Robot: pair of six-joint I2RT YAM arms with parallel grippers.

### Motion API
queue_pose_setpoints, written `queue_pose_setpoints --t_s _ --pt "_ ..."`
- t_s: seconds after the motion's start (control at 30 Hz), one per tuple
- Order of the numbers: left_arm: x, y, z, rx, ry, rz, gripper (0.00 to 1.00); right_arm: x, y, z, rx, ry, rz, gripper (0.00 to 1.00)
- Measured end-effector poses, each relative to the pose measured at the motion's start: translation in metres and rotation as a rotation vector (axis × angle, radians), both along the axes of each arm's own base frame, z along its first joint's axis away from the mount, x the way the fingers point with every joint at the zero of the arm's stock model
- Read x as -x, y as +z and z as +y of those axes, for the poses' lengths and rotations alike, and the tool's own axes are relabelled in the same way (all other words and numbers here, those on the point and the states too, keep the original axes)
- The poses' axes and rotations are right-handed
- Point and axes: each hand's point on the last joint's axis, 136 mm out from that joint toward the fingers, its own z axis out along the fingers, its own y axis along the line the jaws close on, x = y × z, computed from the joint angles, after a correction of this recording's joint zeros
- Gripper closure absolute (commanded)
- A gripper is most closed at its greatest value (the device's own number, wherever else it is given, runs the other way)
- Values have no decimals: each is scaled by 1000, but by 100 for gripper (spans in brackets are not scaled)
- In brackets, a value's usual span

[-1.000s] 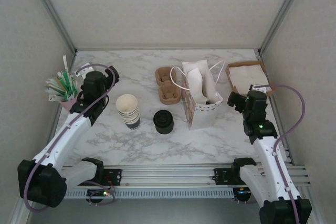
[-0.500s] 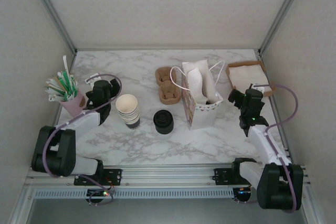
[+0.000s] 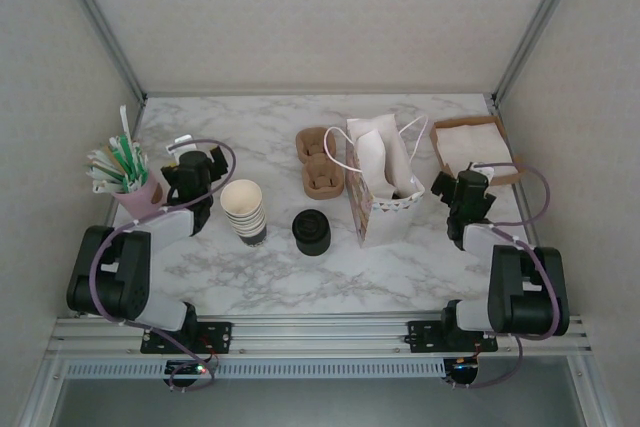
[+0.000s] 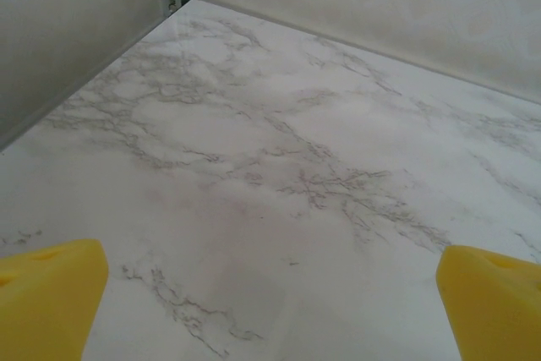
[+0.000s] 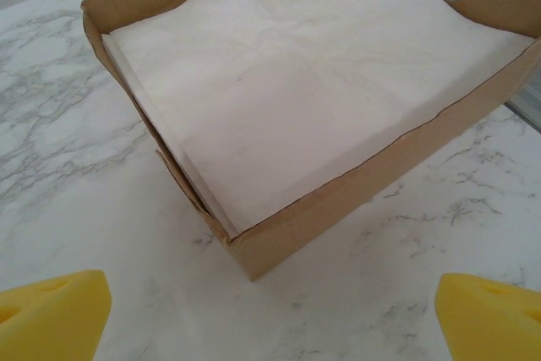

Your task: Pack the takeout coffee

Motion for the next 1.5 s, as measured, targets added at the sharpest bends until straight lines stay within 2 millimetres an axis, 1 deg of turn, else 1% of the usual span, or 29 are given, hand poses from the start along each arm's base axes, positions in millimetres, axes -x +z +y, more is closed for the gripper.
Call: queue_pose_setpoints --t_s 0.1,0.17,0.27,0.3,0.33,0.43,0.5,0.6,0.67,0.73,0.77,0.83,0.9,0.97,1.03,1.13,1.5 --pt "6 -11 3 -19 -19 4 1 -2 4 0 12 7 -25 1" --pt "16 -25 1 -39 -60 14 1 -1 5 0 23 14 -54 1" --pt "30 -42 -5 -55 -120 34 1 5 -2 4 48 39 -65 1" --pt "31 -44 -6 -57 -132 33 1 5 -4 7 58 52 -64 1" --pt "31 -43 -6 -58 -141 26 1 3 -6 13 73 75 -67 1" --pt "27 -32 -4 -55 -159 -29 1 -3 -10 34 113 155 -69 1" --pt "28 -25 -2 -52 -166 -64 1 -5 -10 41 132 186 -72 1" --pt "36 -19 -2 -55 -186 -118 1 -9 -3 42 156 197 -104 1" --pt "43 -19 -4 -54 -202 -138 1 -10 1 45 162 216 -135 1" --pt "45 -19 -3 -52 -207 -150 1 -10 -5 46 168 226 -140 1" --pt "45 -17 -4 -52 -210 -160 1 -9 -10 47 169 231 -124 1" --pt "45 -12 -5 -53 -219 -191 1 -8 -14 47 175 235 -111 1" --pt "45 -12 -7 -55 -231 -214 1 -9 -14 47 177 237 -113 1" --pt "47 -21 -4 -51 -225 -199 1 -10 -13 47 178 238 -113 1" --pt "47 -26 1 -46 -211 -188 1 -13 -11 48 178 238 -113 1" --pt "47 -25 4 -43 -202 -194 1 -16 -9 48 178 238 -115 1" --pt "47 -22 3 -45 -202 -207 1 -15 -10 48 178 238 -106 1"
